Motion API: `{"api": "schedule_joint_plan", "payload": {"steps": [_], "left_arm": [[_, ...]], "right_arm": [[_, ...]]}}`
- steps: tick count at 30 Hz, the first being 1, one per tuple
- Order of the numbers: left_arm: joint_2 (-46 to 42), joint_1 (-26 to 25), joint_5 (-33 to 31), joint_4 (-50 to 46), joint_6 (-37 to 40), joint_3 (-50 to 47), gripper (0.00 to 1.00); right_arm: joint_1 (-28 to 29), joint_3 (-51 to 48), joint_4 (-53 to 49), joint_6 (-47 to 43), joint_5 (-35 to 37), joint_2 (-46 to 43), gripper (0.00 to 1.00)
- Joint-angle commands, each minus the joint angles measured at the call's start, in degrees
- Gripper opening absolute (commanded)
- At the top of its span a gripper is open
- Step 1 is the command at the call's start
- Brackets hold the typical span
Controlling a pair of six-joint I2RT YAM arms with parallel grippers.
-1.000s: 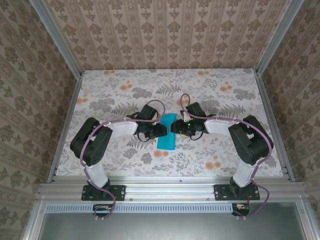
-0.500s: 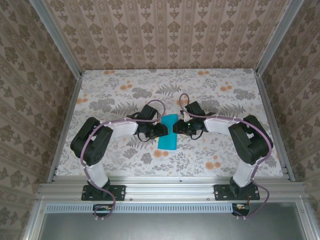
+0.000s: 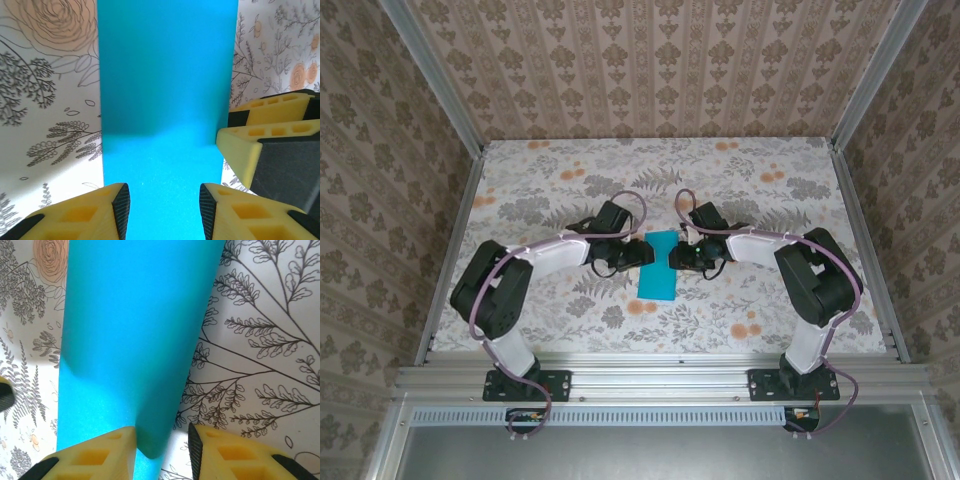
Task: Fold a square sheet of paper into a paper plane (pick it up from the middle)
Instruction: Fold the square sheet of paper in half at the center of the table.
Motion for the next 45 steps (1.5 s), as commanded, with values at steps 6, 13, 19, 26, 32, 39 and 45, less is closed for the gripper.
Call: {"api": "schedule_joint_plan", "payload": {"steps": [6, 13, 19, 26, 32, 39, 45], "left_arm": [[-2.6, 1.7, -0.2, -3.7, 2.8, 0.8, 0.45], [-3.2, 2.7, -0.2, -4.1, 3.4, 0.5, 0.45], [-3.1, 3.1, 0.2, -4.1, 3.5, 0.6, 0.45], [-3.2, 3.1, 0.4, -4.2, 3.4, 0.5, 0.44], [-3.3, 3.1, 0.7, -3.9, 3.4, 0.3, 0.44], [-3.1, 3.0, 1.3, -3.0, 2.8, 0.3, 0.44], [-3.0, 2.8, 1.2, -2.9, 2.7, 0.7, 0.44]], "right_arm": [[0.1, 2.1, -4.1, -3.5, 1.3, 0.7, 0.33], [0.1, 2.8, -6.1, -6.0, 1.2, 1.0, 0.32], [0.1, 3.1, -7.1, -5.6, 2.3, 1.2, 0.32], [0.1, 3.7, -6.8, -1.6, 2.5, 2.0, 0.32], [0.2, 3.4, -6.0, 0.5, 2.7, 2.1, 0.32], [0.1, 3.6, -6.4, 0.4, 3.2, 2.0, 0.33], [0.3, 3.7, -6.8, -0.2, 3.4, 2.1, 0.33]]}}
